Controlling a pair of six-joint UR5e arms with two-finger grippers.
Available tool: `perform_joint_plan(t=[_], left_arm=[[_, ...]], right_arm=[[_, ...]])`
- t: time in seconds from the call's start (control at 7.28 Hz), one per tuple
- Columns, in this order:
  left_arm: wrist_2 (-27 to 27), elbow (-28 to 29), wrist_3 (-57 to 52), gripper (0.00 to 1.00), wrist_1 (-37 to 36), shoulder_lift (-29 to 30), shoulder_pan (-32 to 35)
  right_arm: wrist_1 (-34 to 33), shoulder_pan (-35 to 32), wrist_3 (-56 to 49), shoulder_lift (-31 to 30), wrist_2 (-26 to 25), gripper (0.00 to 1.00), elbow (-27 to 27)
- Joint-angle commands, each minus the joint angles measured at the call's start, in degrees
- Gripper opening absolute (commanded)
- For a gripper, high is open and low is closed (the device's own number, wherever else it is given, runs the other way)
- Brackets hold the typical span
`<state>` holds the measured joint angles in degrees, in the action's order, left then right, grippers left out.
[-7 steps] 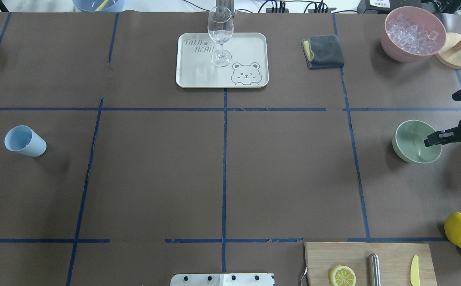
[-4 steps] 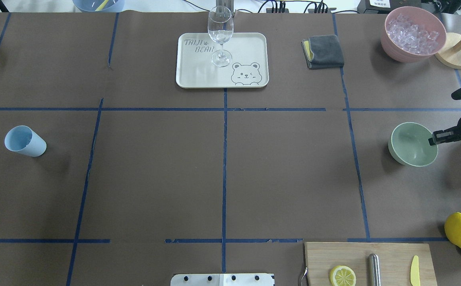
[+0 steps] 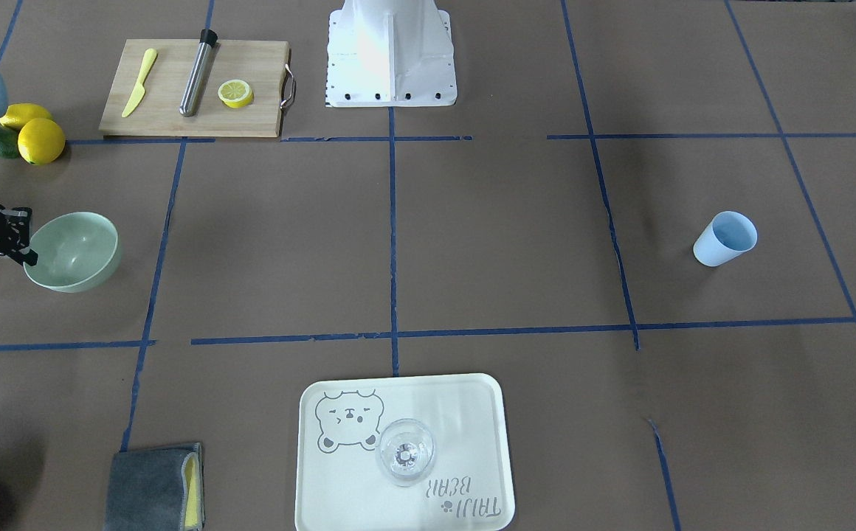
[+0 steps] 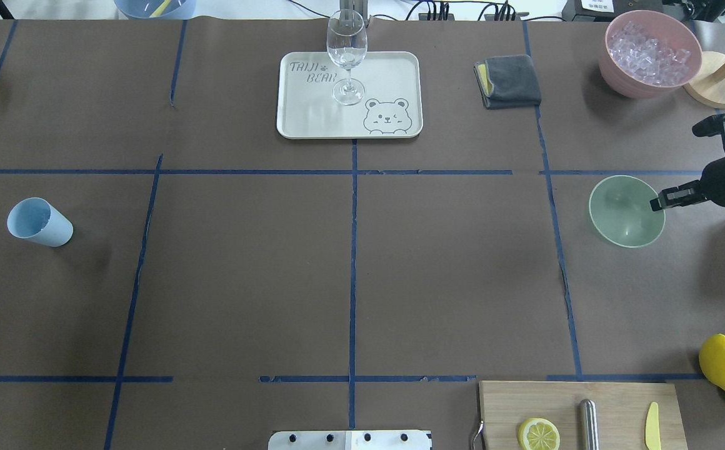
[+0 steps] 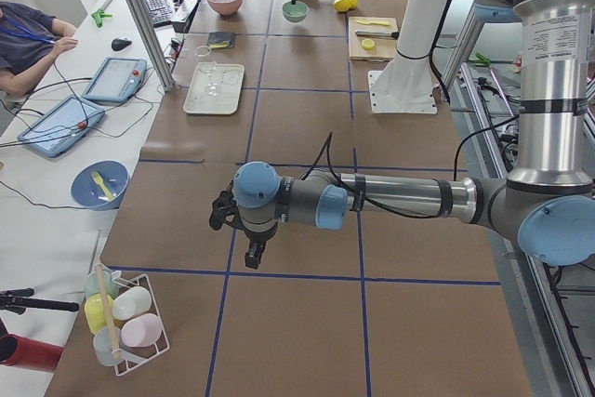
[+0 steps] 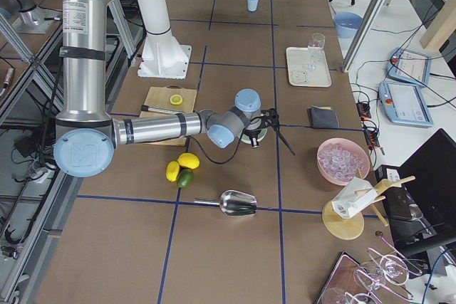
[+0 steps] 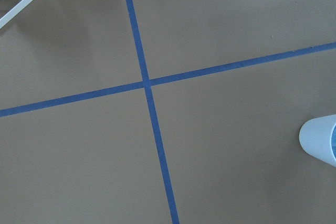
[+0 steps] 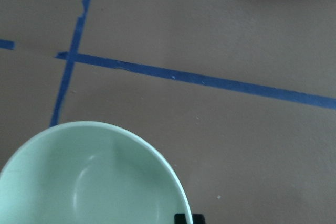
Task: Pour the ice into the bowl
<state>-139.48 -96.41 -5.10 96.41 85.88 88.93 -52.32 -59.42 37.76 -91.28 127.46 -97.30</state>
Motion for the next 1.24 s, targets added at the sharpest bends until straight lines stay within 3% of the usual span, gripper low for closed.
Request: perform_joint_plan(t=[0.0, 0.27, 0.41, 0.55, 1.1], left_arm=[[0.0, 0.0, 0.0, 1.0, 0.0, 0.0, 0.0], [0.0, 0.1, 0.0, 1.0, -0.1, 0.0, -0.1], [0.0, 0.1, 0.0, 1.0, -0.1, -0.2, 0.0], [0.0, 0.1, 0.0, 1.0, -0.1, -0.4, 0.0], [0.0, 0.1, -0.1, 1.0, -0.1, -0.5, -0.1]], right_arm=[[-1.3, 2.2, 0.6, 7.3, 1.0, 0.0, -0.2], [-12.0, 6.0, 1.3, 15.8, -1.8, 0.0, -0.4], [-17.1, 9.5, 7.3, 20.9, -3.3, 0.0, -0.2], [-18.5, 13.7, 17.3, 24.1, -5.3, 0.0, -0.3], [-24.7, 28.3, 38.0, 35.8, -18.5, 0.0, 2.2]])
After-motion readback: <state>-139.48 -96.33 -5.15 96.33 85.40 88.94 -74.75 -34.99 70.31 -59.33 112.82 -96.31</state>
